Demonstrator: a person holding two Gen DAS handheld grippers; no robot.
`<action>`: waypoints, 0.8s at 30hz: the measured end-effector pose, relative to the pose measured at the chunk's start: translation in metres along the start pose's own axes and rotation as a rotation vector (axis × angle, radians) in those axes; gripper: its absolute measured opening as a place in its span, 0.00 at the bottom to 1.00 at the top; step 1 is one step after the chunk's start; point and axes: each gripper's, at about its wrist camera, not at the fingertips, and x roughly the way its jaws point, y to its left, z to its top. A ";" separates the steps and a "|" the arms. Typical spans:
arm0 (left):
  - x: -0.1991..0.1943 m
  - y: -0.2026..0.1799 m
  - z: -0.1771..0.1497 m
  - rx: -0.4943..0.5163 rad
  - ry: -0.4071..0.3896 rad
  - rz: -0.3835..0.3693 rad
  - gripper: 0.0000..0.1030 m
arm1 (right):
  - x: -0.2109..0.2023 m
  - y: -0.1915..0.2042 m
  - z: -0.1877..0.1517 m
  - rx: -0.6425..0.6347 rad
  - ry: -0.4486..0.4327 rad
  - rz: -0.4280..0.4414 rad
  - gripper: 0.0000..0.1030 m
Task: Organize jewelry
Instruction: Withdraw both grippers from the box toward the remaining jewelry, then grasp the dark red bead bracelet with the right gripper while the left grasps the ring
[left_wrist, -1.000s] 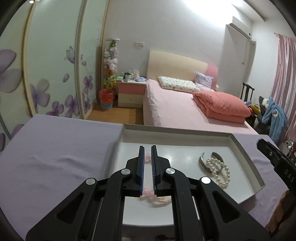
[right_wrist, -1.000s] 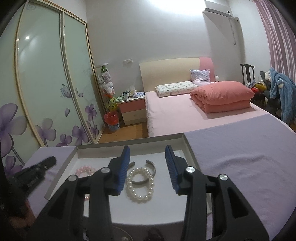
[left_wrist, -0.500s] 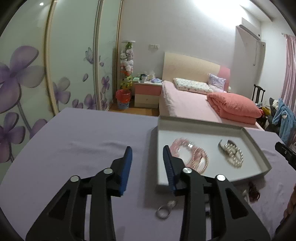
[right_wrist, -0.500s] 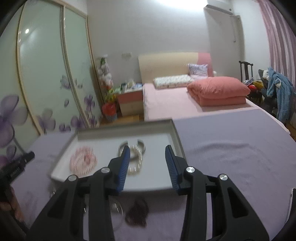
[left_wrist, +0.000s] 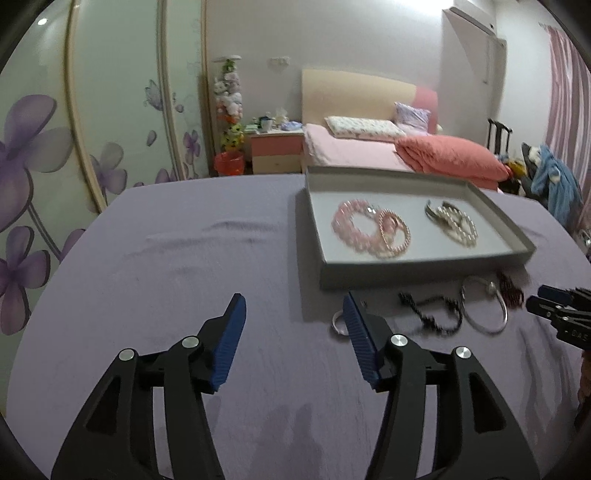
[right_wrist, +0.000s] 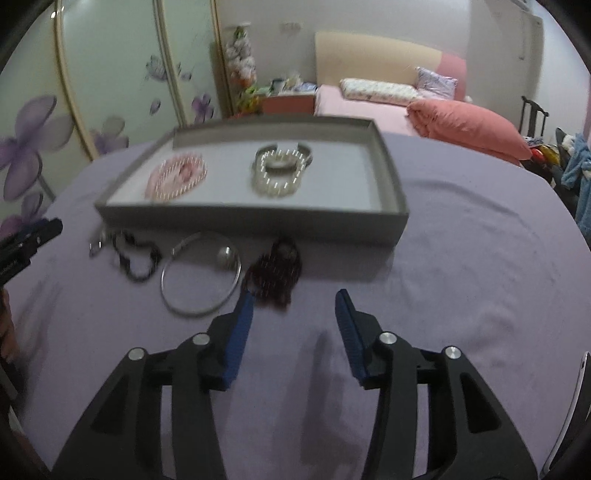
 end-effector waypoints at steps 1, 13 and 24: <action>0.001 -0.002 -0.001 0.008 0.008 -0.004 0.56 | 0.003 0.002 -0.001 -0.009 0.013 -0.001 0.47; 0.016 -0.020 -0.013 0.085 0.076 -0.036 0.56 | 0.030 0.013 0.021 -0.038 0.037 -0.036 0.50; 0.030 -0.025 -0.016 0.098 0.149 -0.053 0.56 | 0.025 -0.005 0.021 0.022 0.025 -0.058 0.13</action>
